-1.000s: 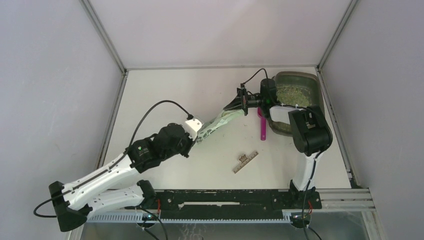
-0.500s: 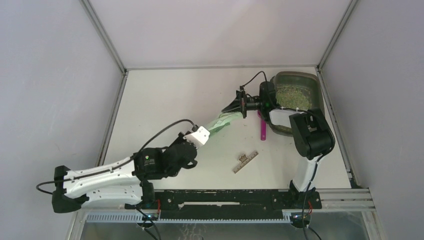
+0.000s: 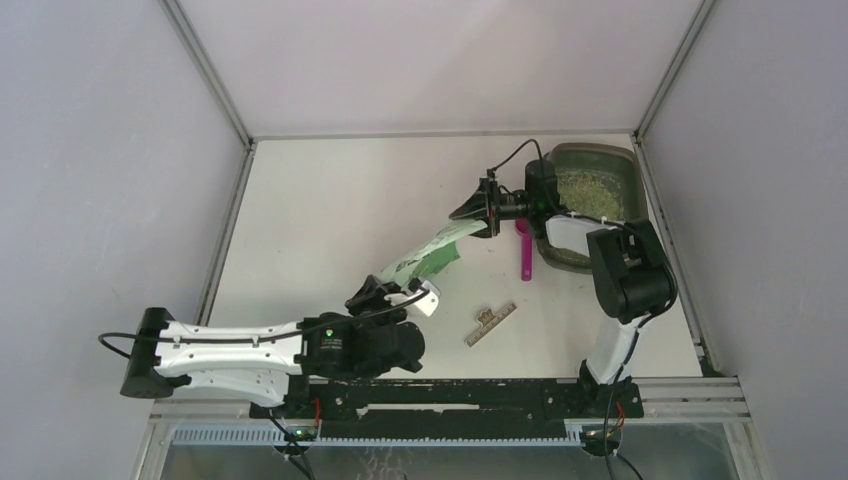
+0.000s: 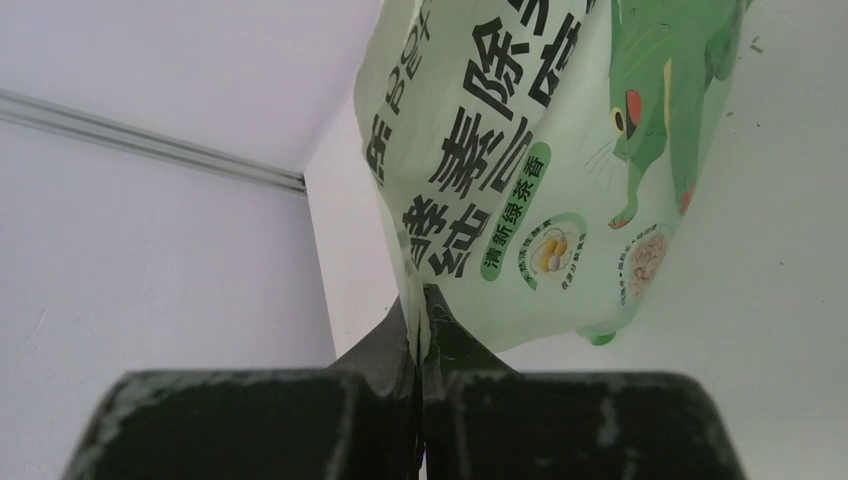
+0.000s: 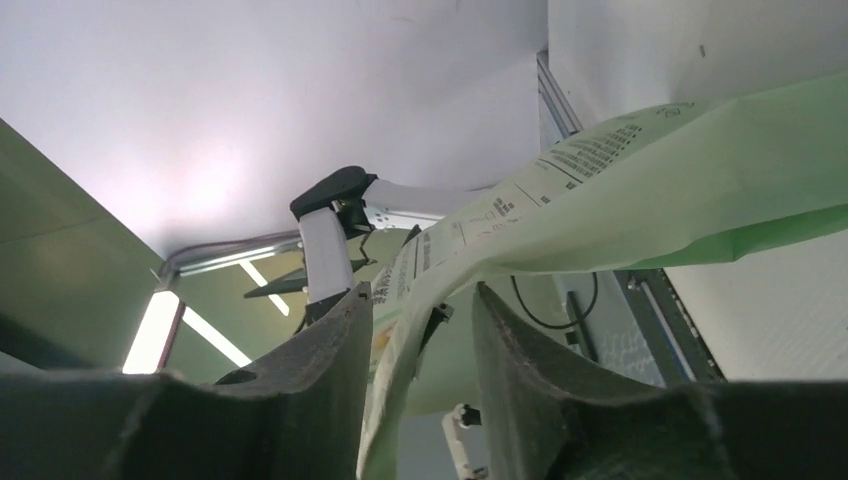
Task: Fill the litter box with clean litter
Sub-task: Close the cat litter bag at the center of the board.
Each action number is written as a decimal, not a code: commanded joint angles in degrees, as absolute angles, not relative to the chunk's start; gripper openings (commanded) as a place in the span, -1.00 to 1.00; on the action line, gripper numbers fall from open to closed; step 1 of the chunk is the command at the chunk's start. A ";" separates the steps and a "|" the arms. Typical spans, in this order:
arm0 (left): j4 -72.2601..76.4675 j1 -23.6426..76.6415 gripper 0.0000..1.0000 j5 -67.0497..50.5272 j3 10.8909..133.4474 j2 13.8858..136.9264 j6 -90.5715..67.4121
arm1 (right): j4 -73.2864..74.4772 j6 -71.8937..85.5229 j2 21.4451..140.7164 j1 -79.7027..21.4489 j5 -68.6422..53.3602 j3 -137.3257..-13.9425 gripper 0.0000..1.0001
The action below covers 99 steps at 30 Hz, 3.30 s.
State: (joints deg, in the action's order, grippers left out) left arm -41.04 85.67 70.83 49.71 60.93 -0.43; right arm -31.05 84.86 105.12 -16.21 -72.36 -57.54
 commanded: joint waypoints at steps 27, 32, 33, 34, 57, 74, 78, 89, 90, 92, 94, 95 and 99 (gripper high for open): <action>-47.48 86.83 -1.00 74.88 53.14 59.10 -6.16 | -48.31 93.42 101.79 -17.74 -73.51 -62.32 -1.00; -51.40 89.17 -1.00 74.57 54.19 60.67 -9.80 | -36.77 74.54 103.76 -18.27 -74.82 -67.67 -1.00; -52.84 89.47 -1.00 74.85 54.66 61.69 -10.78 | -35.75 71.59 104.46 -18.42 -74.66 -68.06 -1.00; -54.71 89.55 -1.00 75.02 55.40 62.72 -12.37 | -34.22 68.33 104.88 -18.33 -74.13 -68.03 -1.00; -49.81 69.23 0.07 27.35 66.72 46.64 -14.25 | -78.84 82.87 119.31 -18.54 -72.73 -70.90 -1.00; -41.02 49.52 0.48 11.40 62.05 53.42 -13.48 | -84.86 81.12 118.82 -18.92 -74.15 -70.48 -1.00; -39.69 49.11 0.50 9.36 61.88 55.41 -12.98 | -84.90 80.43 119.74 -18.96 -74.28 -70.68 -1.00; -40.55 45.96 0.51 6.16 63.48 62.16 -10.37 | -85.04 79.88 122.35 -18.81 -73.78 -73.84 -1.00; -40.68 45.66 0.51 6.10 63.66 62.82 -10.18 | -85.00 79.88 122.66 -18.81 -73.78 -74.16 -1.00; -41.01 44.94 0.51 5.93 63.87 64.14 -9.71 | -84.99 79.77 123.23 -18.84 -73.90 -74.91 -1.00; -41.36 43.60 0.50 5.70 63.85 64.92 -9.43 | -85.07 79.64 123.85 -18.83 -74.10 -75.25 -1.00; -41.50 42.98 0.48 5.27 63.81 65.15 -9.33 | -85.09 79.50 124.08 -18.86 -74.21 -75.37 -1.00; -41.15 40.10 0.13 3.48 63.13 65.35 -9.04 | -85.18 79.06 124.89 -18.57 -74.55 -75.53 -1.00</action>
State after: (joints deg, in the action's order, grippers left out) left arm -41.76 42.70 5.78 62.87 65.84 -10.72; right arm -79.83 81.28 124.70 -18.83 -75.50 -72.97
